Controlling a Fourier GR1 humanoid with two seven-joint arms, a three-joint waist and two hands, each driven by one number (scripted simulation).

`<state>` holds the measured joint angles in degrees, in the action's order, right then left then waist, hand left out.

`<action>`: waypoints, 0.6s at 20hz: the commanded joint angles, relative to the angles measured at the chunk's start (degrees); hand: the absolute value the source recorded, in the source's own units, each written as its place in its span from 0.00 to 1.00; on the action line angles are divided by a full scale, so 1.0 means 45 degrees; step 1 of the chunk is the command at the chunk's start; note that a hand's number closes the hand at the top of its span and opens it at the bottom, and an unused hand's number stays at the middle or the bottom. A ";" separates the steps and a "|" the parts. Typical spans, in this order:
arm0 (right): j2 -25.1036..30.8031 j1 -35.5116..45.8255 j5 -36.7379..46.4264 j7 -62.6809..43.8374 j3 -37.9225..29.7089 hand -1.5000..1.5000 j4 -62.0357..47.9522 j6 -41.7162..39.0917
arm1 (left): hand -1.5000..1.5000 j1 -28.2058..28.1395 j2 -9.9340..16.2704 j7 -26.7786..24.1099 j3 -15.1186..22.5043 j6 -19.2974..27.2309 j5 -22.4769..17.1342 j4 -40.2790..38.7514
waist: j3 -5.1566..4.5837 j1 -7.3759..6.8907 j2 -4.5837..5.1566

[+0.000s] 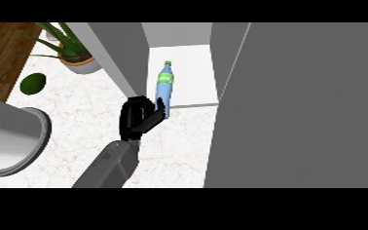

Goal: Pick up the bottled water, place it into the cabinet and close the cabinet

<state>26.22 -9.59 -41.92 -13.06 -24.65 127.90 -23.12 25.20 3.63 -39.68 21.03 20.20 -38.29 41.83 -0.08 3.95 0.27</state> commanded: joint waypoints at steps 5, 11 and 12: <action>-0.0035 -0.1124 -0.1126 -0.0958 -0.0278 1.00 0.1977 0.0000 | 1.00 0.0522 -0.0489 0.0241 0.0751 -0.3050 -0.0157 0.1923 | 0.0010 -0.0674 -0.0127; -0.0866 -0.1638 -0.0509 -0.1327 0.0465 1.00 0.3290 0.0247 | 0.00 -0.1662 0.0645 0.0872 0.1649 -0.3060 0.0695 0.4757 | 0.0016 -0.0879 -0.0129; -0.0662 -0.2016 -0.1243 -0.1790 0.0083 1.00 0.3908 0.0718 | 0.00 -0.2251 0.0742 0.0963 0.1791 -0.2917 0.0644 0.5579 | 0.0013 -0.0853 -0.0165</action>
<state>24.35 -15.72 -44.96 -16.73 -23.52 133.56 -23.91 20.47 4.83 -36.85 27.05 7.33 -36.66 58.96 -0.03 0.61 -0.36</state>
